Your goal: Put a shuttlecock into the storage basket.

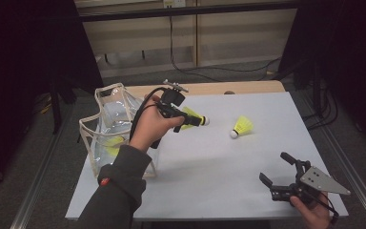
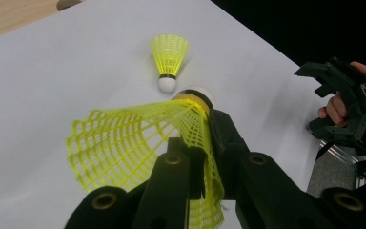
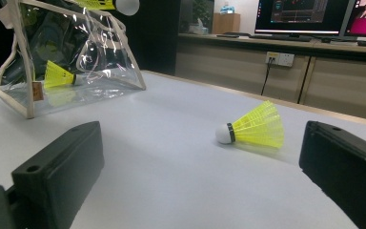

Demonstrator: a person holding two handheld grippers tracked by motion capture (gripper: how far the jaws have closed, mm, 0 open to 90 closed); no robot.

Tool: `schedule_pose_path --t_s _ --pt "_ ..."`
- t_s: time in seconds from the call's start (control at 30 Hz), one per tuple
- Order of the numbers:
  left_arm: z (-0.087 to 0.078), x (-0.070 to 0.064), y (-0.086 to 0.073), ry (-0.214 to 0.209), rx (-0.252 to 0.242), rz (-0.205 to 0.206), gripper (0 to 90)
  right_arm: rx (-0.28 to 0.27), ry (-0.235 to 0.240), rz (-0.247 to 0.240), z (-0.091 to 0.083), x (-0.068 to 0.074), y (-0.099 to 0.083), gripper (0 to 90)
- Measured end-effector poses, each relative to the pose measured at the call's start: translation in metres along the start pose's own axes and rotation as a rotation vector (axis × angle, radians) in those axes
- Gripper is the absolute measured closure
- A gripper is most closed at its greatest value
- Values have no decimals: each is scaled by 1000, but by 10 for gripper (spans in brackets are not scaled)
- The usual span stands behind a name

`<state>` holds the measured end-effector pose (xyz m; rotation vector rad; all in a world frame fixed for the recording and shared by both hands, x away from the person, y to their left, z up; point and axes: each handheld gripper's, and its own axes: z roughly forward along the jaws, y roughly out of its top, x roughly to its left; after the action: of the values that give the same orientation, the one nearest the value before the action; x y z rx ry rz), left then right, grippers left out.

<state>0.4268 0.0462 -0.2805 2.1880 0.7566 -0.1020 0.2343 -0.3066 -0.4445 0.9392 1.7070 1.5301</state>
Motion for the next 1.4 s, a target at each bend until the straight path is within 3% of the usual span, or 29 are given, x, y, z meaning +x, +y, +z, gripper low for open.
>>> schedule_pose_path --t_s 1.4 --pt "-25 12 0 37 -1 -39 857 -7 0 2 -1 -1 0 9"
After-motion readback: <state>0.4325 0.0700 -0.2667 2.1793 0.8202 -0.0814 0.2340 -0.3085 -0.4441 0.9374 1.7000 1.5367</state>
